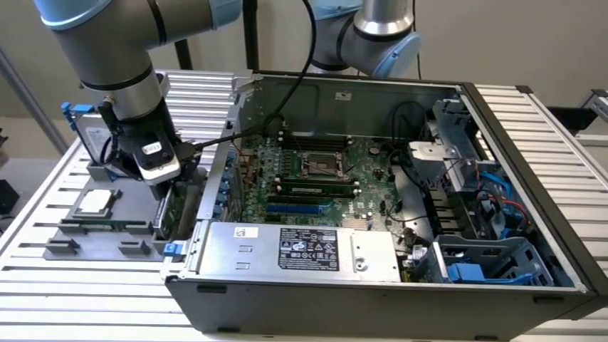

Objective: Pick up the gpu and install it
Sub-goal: 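Pick up the gpu and move the gpu toward the slot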

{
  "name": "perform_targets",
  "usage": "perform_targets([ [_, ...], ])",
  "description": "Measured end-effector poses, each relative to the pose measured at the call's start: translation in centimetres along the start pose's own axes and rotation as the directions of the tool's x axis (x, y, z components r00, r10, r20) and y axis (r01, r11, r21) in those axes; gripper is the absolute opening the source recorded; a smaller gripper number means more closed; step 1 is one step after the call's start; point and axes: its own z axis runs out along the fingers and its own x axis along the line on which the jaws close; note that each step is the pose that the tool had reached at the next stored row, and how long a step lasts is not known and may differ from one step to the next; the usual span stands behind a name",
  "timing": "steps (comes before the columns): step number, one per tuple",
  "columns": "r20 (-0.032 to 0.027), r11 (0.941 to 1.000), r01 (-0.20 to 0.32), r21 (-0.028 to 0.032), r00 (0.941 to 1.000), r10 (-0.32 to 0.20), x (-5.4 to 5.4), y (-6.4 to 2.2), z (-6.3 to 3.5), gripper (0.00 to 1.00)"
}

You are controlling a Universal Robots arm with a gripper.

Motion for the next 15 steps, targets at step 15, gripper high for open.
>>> perform_targets([
  [15, -0.0001, 1.0000, 0.000, 0.0001, 1.0000, 0.000, 0.0, 0.07, -1.93, 0.00],
])
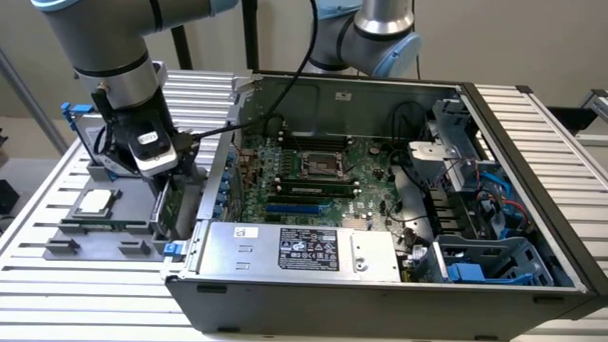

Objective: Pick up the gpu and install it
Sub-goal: 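Pick up the gpu and move the gpu toward the slot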

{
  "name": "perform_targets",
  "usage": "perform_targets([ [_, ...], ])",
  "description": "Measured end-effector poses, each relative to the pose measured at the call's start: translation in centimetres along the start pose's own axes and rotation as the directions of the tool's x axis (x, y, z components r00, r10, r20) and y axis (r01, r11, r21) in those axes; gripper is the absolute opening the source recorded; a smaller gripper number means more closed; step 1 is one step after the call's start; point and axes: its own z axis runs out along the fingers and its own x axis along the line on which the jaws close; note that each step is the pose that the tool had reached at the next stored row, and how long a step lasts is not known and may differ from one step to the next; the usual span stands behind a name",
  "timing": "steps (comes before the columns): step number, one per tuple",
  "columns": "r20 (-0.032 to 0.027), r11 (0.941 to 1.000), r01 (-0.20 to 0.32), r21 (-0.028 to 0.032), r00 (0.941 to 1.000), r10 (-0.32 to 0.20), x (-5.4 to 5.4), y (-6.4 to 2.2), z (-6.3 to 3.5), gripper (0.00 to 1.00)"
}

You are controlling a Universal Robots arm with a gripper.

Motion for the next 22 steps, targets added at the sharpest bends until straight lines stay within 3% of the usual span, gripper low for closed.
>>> perform_targets([
  [11, -0.0009, 1.0000, 0.000, -0.0001, 1.0000, 0.000, -0.2, 0.16, -4.91, 0.00],
  [22, -0.0011, 1.0000, 0.000, -0.0001, 1.0000, 0.000, -1.6, 0.30, -9.87, 0.00],
])
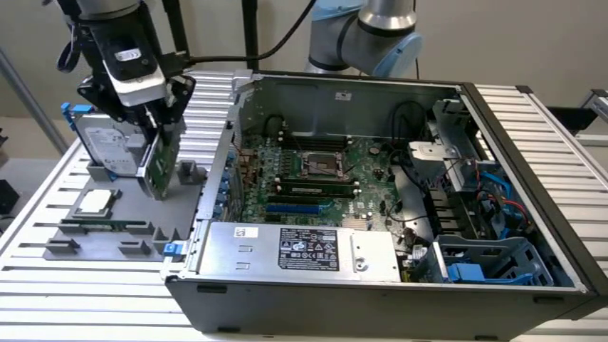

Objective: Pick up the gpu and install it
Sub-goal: 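Pick up the gpu and move the gpu toward the slot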

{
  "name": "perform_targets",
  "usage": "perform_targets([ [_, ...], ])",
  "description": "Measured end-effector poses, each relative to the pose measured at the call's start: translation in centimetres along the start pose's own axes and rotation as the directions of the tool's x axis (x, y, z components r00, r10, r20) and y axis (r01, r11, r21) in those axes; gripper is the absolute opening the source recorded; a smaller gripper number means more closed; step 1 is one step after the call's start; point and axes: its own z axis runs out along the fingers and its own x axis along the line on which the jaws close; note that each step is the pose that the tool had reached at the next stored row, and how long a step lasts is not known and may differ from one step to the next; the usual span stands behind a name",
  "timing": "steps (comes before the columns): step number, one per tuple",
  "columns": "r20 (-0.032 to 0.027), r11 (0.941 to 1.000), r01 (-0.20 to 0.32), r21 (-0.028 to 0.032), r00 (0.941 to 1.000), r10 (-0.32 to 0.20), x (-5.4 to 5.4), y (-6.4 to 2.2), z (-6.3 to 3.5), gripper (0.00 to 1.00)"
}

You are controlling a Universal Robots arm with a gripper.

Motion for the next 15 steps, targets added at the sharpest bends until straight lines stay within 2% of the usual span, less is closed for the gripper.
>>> perform_targets([
  [8, -0.0006, 1.0000, 0.000, 0.0001, 1.0000, 0.000, -2.1, 0.07, -3.62, 0.00],
  [15, -0.0031, 1.0000, 0.000, 0.0000, 1.0000, 0.000, -5.2, 0.09, -6.75, 0.00],
])
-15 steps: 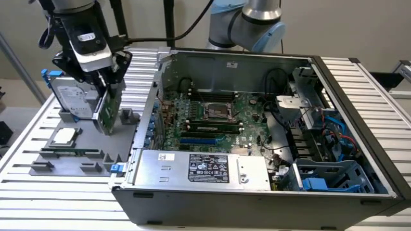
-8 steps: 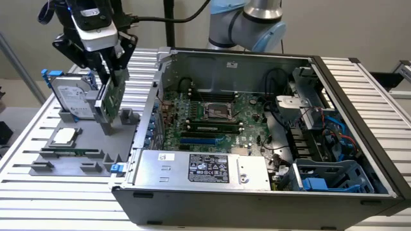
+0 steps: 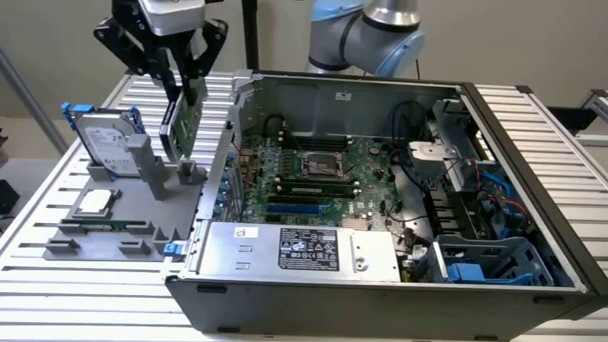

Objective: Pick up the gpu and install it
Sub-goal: 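Pick up the gpu and move the gpu toward the slot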

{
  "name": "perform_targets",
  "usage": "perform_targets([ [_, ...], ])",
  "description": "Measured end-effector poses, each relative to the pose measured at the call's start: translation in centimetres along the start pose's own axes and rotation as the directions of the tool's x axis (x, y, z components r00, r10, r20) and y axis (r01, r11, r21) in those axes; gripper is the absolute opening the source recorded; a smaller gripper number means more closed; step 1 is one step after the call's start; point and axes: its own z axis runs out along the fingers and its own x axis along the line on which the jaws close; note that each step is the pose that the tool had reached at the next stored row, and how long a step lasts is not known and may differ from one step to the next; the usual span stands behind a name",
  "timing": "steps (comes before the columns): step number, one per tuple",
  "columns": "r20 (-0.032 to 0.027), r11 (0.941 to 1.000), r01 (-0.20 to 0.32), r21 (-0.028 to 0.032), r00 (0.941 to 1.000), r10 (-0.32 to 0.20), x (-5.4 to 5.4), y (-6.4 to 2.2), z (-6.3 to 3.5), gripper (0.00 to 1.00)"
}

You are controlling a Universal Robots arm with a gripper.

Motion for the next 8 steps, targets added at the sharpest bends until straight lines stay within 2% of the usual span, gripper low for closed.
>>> perform_targets([
  [3, -0.0023, 1.0000, 0.000, -0.0002, 1.0000, 0.000, -1.4, 0.00, -1.22, 0.00],
  [8, -0.0041, 1.0000, 0.000, -0.0001, 1.0000, 0.000, -3.7, -0.06, -1.59, 0.00],
])
